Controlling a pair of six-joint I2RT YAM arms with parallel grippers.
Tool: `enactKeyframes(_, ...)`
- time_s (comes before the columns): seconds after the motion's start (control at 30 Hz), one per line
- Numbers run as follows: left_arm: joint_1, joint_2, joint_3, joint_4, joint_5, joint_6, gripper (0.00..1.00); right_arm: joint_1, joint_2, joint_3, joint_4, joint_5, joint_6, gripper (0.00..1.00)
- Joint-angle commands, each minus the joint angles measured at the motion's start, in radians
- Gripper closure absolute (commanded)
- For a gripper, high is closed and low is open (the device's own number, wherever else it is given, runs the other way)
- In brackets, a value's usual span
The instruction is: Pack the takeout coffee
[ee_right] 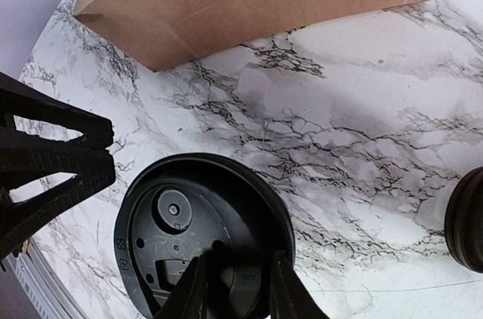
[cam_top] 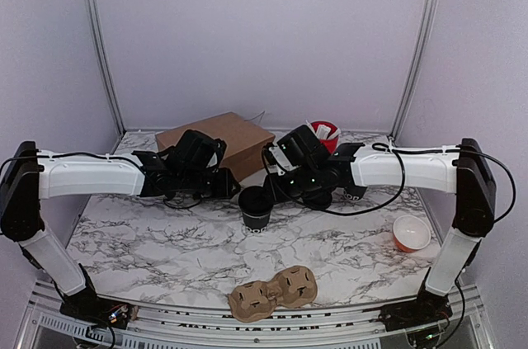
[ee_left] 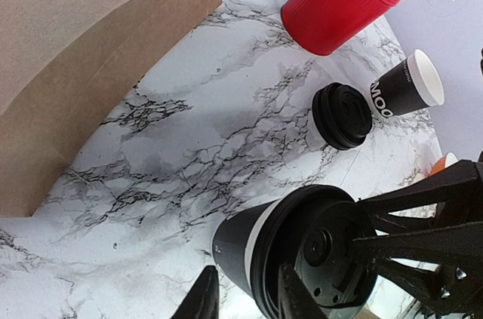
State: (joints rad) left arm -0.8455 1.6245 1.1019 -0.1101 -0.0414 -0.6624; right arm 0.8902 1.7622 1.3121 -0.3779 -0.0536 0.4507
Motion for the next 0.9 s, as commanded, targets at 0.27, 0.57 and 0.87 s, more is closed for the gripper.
enactKeyframes(0.27, 0.002, 0.045, -0.006, -0.003, 0.071, 0.006, 0.74, 0.018, 0.025, 0.034, -0.034, 0.024, -0.01, 0.73)
enactKeyframes(0.57, 0.001, 0.067, -0.006, -0.015, 0.068, 0.005, 0.79, 0.02, 0.025, 0.031, -0.032, 0.024, -0.014, 0.73)
enactKeyframes(0.87, 0.001, 0.097, -0.027, -0.081, 0.044, 0.018, 0.81, 0.026, 0.026, 0.012, -0.026, 0.027, -0.013, 0.73)
